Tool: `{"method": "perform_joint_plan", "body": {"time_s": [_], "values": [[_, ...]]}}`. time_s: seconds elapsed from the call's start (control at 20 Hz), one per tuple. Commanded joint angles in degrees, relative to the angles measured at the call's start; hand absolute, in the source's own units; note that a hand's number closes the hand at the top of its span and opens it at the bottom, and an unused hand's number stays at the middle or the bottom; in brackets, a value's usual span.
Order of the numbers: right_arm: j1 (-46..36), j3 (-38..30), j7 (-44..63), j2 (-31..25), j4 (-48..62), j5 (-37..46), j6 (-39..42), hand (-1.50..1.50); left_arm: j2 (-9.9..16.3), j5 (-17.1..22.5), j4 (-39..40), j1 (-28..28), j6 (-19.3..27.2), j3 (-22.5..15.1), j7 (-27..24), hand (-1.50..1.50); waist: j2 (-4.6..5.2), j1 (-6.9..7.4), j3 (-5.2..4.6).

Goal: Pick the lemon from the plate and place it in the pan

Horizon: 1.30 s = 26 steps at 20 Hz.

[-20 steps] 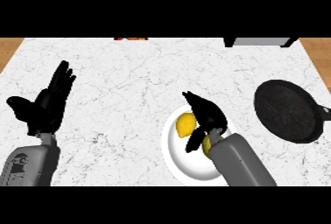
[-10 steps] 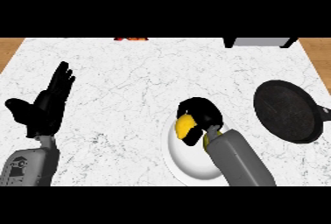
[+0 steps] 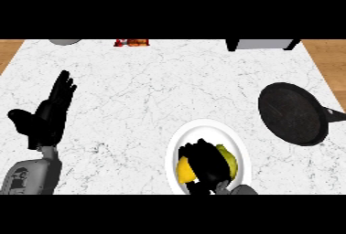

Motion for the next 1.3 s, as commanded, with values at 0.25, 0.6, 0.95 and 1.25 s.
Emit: {"method": "perform_joint_plan", "body": {"time_s": [0.25,0.6,0.95,1.25], "values": [[17.9,9.5,4.9,-14.4,-34.7,12.3,-8.0,1.50,0.8,0.1,-2.7,1.0,-0.2,0.1,2.3,0.00,0.69,-0.65,0.22],[26.6,6.7,7.7,-18.0,-55.0,13.0,-12.3,1.50,-0.1,-0.2,0.1,-1.5,0.3,0.0,0.0,0.00,1.35,0.17,0.23],[23.7,-6.9,6.9,-12.7,-56.0,-0.1,-14.4,1.50,-0.1,0.6,-2.3,-1.6,-0.8,-0.6,2.0,0.00,1.88,1.99,0.35],[20.1,-20.7,3.4,-9.2,-49.7,-11.4,-15.6,1.50,-0.4,0.7,-2.6,-0.5,-1.3,-1.2,1.9,0.00,2.10,2.84,0.49]]}}
